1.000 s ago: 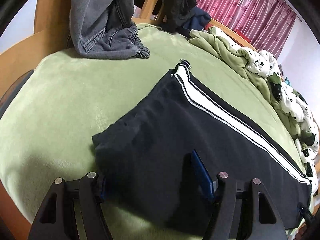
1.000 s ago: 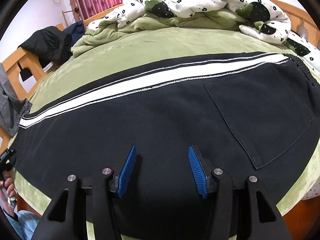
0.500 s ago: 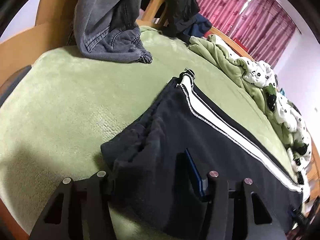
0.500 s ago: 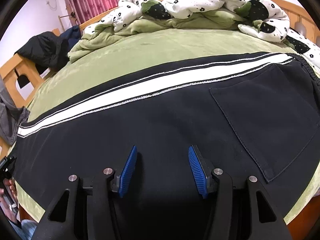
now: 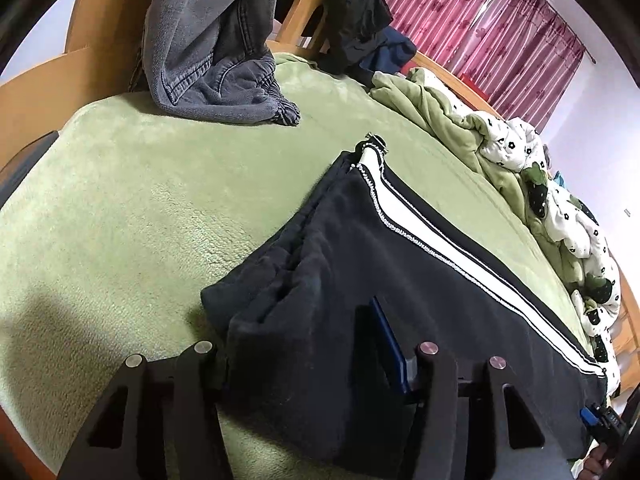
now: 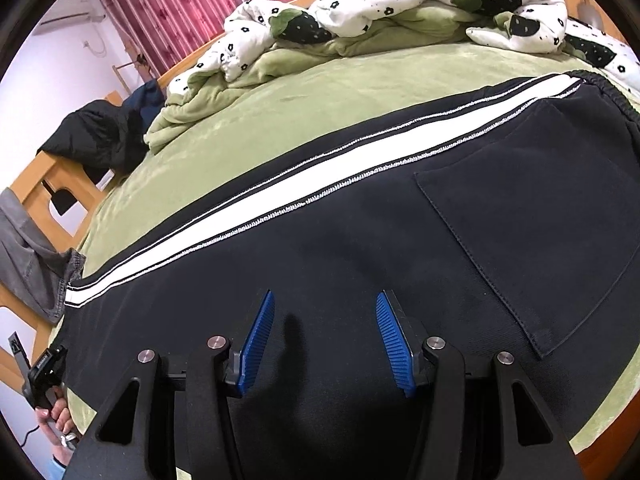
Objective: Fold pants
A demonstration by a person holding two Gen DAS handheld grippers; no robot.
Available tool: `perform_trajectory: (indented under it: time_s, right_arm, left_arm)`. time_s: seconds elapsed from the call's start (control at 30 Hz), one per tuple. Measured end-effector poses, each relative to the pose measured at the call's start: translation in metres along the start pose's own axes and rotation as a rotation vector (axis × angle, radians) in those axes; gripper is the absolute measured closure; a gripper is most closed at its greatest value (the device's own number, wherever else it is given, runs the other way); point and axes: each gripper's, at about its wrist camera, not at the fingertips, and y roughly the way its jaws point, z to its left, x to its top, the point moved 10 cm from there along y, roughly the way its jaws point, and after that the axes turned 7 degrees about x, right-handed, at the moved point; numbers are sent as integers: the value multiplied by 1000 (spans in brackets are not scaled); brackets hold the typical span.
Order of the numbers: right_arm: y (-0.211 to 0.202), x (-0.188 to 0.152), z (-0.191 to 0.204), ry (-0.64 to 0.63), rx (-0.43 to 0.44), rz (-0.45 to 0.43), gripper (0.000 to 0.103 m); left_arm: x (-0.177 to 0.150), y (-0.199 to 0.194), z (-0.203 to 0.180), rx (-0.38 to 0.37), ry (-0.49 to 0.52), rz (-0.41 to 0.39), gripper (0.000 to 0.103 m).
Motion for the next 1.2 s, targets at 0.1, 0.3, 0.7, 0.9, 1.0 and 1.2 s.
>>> perform_trajectory:
  time_s: [0.1, 0.3, 0.7, 0.9, 1.0, 1.2]
  right_arm:
    - [0, 0, 1, -2, 4, -1, 50]
    - [-1, -1, 2, -15, 7, 0, 50]
    - [-1, -4, 3, -39, 4, 3, 50]
    - [-1, -4, 4, -35, 7, 3, 50]
    - [-1, -4, 4, -37, 4, 3, 50]
    - [-1, -4, 4, -31, 8, 2, 50]
  left_arm:
    - [0, 0, 0, 2, 1, -1, 51]
    - [0, 0, 0, 1, 0, -1, 51]
    - [3, -2, 8, 1, -35, -8, 62]
    - [4, -5, 14, -2, -74, -11, 79]
    - [5, -6, 11, -6, -74, -4, 86]
    - [11, -17, -4, 62, 9, -48, 90]
